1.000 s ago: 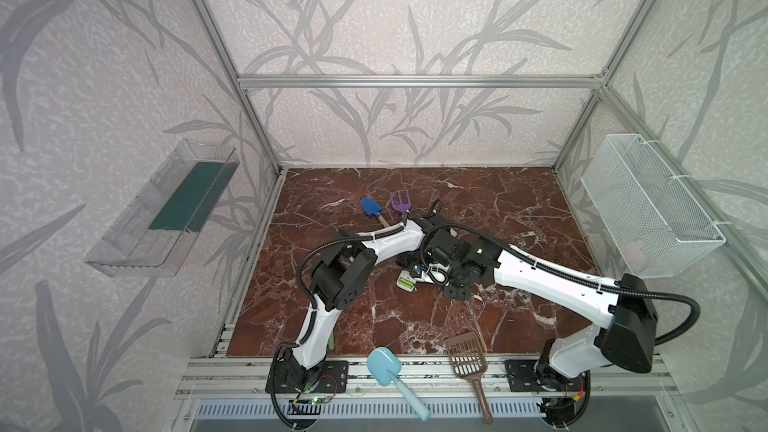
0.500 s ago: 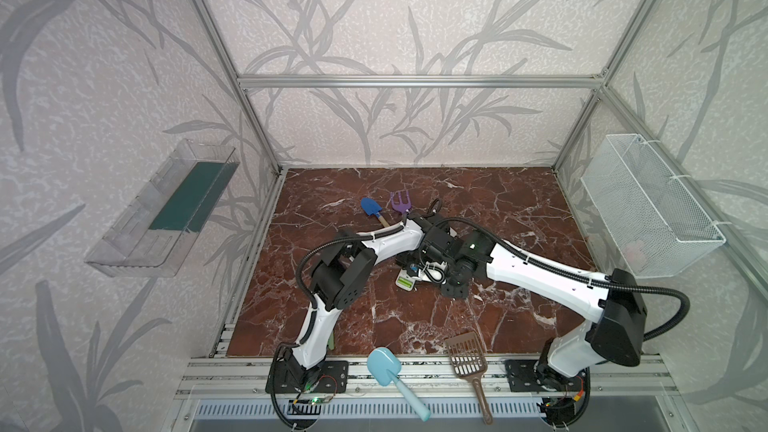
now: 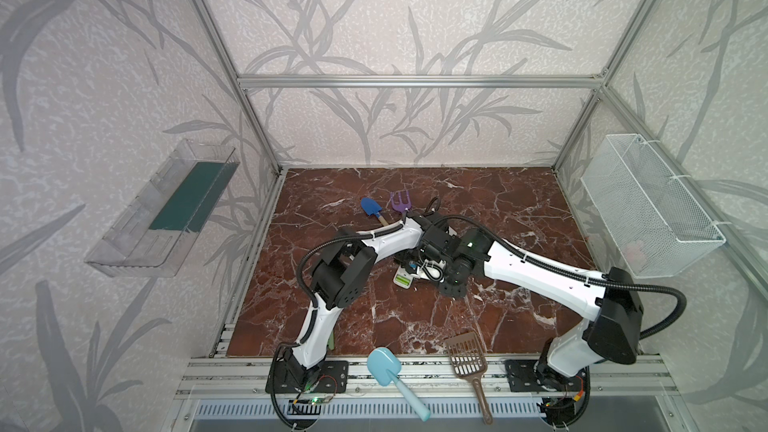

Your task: Unload the batteries from the remote control

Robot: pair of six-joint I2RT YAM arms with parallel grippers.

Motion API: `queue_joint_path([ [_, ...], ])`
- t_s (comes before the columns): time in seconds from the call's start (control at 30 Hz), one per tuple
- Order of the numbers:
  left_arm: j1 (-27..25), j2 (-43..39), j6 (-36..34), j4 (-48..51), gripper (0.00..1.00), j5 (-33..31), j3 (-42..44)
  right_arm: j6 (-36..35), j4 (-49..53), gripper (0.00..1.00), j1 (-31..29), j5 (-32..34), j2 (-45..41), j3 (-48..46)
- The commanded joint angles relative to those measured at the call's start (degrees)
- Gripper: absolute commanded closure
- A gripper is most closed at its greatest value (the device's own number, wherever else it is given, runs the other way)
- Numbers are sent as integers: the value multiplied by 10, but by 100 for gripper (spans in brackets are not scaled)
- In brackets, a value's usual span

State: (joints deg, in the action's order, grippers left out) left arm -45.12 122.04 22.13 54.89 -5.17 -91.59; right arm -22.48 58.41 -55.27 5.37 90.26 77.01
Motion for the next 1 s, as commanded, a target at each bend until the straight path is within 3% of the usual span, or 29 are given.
queue_joint_path([
  [0.0, -14, 12, 12, 23, 76, -13, -10, 21, -40, 100, -3, -18, -9, 9],
  [0.57, -15, 13, 12, 26, 76, -19, -13, 35, 10, 100, 8, -6, 13, 12],
  [0.97, -16, 14, 11, 25, 76, -19, -13, 48, -12, 100, 9, -4, 16, 6],
])
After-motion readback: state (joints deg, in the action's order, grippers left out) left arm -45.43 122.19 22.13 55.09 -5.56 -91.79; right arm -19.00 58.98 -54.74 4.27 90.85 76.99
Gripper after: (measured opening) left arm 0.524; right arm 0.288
